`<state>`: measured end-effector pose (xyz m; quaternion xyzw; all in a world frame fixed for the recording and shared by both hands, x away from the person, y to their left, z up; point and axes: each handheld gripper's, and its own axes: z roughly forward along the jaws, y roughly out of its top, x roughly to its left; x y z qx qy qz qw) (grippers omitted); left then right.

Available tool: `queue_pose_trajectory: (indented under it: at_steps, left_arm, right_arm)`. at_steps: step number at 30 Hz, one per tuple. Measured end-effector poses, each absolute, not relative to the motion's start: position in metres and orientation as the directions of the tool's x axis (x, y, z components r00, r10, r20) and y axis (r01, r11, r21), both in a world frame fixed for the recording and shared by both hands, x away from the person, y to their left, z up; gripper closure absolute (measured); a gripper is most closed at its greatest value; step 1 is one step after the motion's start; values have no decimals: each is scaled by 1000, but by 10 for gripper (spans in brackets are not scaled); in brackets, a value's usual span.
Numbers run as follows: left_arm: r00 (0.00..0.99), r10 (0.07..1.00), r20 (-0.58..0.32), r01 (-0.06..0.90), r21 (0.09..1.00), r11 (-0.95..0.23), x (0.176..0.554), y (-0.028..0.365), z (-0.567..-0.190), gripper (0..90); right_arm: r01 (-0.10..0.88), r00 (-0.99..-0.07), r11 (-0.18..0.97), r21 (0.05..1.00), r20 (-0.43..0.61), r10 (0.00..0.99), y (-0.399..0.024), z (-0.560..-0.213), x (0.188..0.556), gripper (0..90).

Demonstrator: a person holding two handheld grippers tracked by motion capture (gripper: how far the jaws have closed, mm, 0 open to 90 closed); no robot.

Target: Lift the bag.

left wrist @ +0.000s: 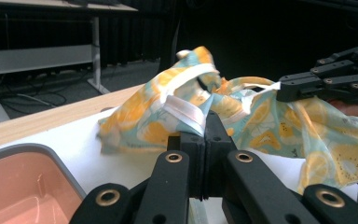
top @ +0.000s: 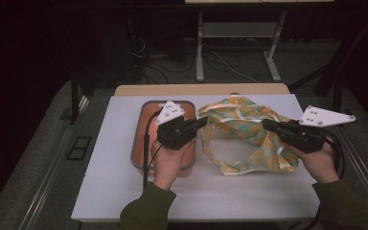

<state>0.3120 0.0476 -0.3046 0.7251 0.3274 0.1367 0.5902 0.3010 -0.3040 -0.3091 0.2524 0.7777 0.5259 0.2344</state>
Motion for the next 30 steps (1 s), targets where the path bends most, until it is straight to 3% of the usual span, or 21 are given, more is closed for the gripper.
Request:
queue_pose_trajectory:
  at_steps: [9,21,30]
  left_arm:
    - [761,625,-176,363,913,-184,359,31,-321,891]
    - [728,676,-115,457,816,-353,418,-14,-333,890]
    - [701,701,-126,516,769,-377,445,-19,-351,886]
  right_arm:
    - [263,-711,327,908,-47,702,-313,-336,338,893]
    - [439,-610,324,838,13,793,-325,-378,387,893]
    - [511,-573,298,806,62,817,-324,-402,416,892]
